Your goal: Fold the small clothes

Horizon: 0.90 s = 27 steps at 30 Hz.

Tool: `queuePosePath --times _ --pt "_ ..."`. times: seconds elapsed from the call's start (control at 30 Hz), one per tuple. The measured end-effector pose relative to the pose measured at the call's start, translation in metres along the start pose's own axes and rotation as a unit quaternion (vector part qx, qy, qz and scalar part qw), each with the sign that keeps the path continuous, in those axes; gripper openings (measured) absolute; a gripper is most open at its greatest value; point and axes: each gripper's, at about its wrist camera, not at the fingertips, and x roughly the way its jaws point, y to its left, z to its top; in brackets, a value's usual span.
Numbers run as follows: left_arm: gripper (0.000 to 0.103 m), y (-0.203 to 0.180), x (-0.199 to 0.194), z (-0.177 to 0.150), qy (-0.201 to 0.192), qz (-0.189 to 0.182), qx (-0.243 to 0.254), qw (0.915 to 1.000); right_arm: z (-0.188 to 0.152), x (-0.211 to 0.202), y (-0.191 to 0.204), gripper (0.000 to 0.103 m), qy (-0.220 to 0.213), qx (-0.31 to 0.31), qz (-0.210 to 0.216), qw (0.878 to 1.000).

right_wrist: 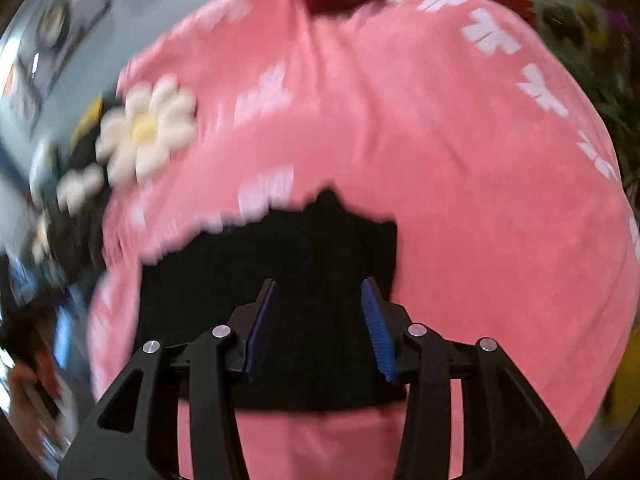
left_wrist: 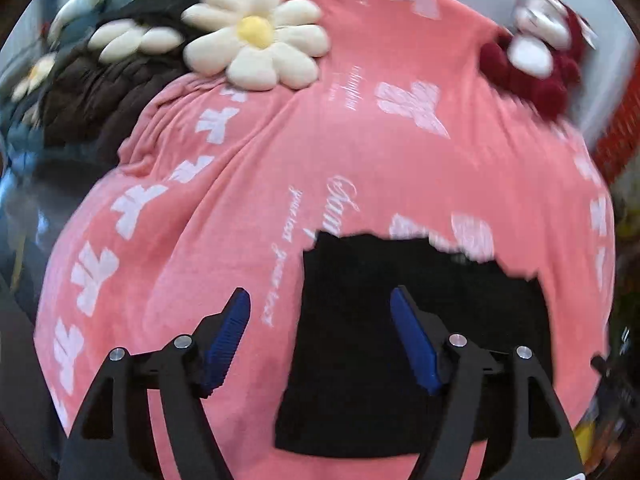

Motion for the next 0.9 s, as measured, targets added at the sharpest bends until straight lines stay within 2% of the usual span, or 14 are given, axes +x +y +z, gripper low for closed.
queuePosePath --times 0.1,0.3,0.5,0.53,0.57,0.6,0.73,0.77,0.83,0.87,0.9 --pt "0.07 -0.006 0.019 -0.019 0.023 0.03 0.041 0.9985 -0.006 0.025 -0.004 0.042 0.02 -0.002 -0.011 1.0" --pt "0.07 -0.004 0.041 -0.046 0.065 0.01 0.007 0.9978 0.018 0.062 -0.014 0.042 0.034 0.029 -0.012 0.999" --pt "0.07 -0.022 0.043 -0.052 0.062 0.012 0.041 0.9971 0.042 0.099 -0.016 0.042 0.048 0.046 -0.017 0.998" --pt "0.07 -0.025 0.043 -0.054 0.062 0.014 0.048 0.9968 0.045 0.107 -0.012 0.033 0.059 0.031 -0.004 0.998" --pt "0.07 -0.027 0.043 -0.055 0.062 0.015 0.055 0.9965 0.047 0.11 -0.009 0.006 0.068 0.023 0.0 0.997" --pt "0.07 -0.028 0.043 -0.057 0.063 0.017 0.061 0.996 0.049 0.109 -0.006 0.002 0.07 0.018 0.004 0.997" --pt "0.073 -0.029 0.043 -0.065 0.065 0.013 0.078 0.9948 0.056 0.067 -0.019 0.002 -0.01 0.045 0.009 0.999" --pt "0.075 -0.029 0.045 -0.067 0.064 0.013 0.078 0.9948 0.052 0.076 -0.026 0.003 0.001 0.046 -0.009 0.999" --pt "0.075 -0.027 0.055 -0.073 0.078 0.016 0.08 0.9936 0.04 0.112 -0.039 0.006 0.081 0.043 -0.042 0.995" --pt "0.075 -0.027 0.061 -0.075 0.088 0.019 0.079 0.9928 0.034 0.119 -0.045 0.006 0.096 0.049 -0.043 0.993" --pt "0.075 -0.024 0.065 -0.077 0.097 0.021 0.073 0.9924 0.033 0.11 -0.047 0.007 0.075 0.057 -0.033 0.995"
